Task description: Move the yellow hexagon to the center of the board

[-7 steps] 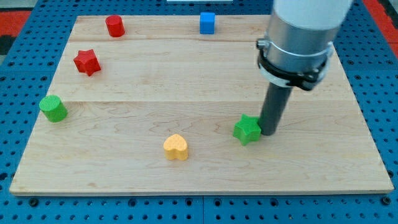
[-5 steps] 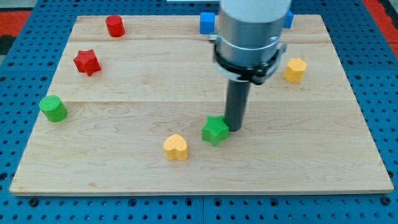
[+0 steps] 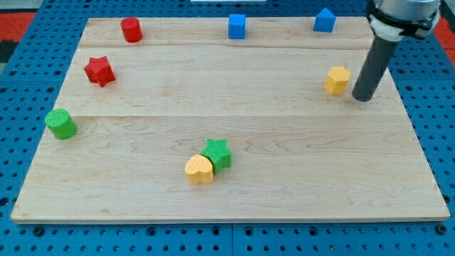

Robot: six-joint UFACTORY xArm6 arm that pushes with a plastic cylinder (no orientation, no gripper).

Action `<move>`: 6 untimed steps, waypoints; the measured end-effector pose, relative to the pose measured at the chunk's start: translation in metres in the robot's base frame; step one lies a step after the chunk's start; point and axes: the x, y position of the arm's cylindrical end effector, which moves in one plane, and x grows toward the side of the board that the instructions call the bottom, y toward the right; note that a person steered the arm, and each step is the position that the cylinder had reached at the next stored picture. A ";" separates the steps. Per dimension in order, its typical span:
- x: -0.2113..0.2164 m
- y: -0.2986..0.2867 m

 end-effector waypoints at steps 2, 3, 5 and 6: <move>-0.033 0.003; -0.035 -0.035; -0.034 -0.116; -0.033 -0.135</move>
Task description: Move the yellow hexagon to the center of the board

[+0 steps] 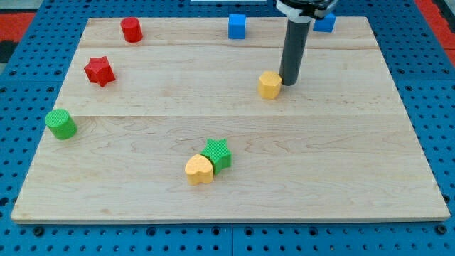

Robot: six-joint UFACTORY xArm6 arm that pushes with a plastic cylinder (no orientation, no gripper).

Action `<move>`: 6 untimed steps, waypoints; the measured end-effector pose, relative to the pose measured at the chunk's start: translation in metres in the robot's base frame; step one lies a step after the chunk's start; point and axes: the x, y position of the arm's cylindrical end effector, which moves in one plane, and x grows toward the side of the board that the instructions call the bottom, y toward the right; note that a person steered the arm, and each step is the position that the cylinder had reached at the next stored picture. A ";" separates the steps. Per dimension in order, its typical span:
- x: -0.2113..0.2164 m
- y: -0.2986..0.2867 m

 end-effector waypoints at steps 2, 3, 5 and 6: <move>0.000 -0.016; 0.000 -0.035; 0.000 -0.065; 0.000 -0.069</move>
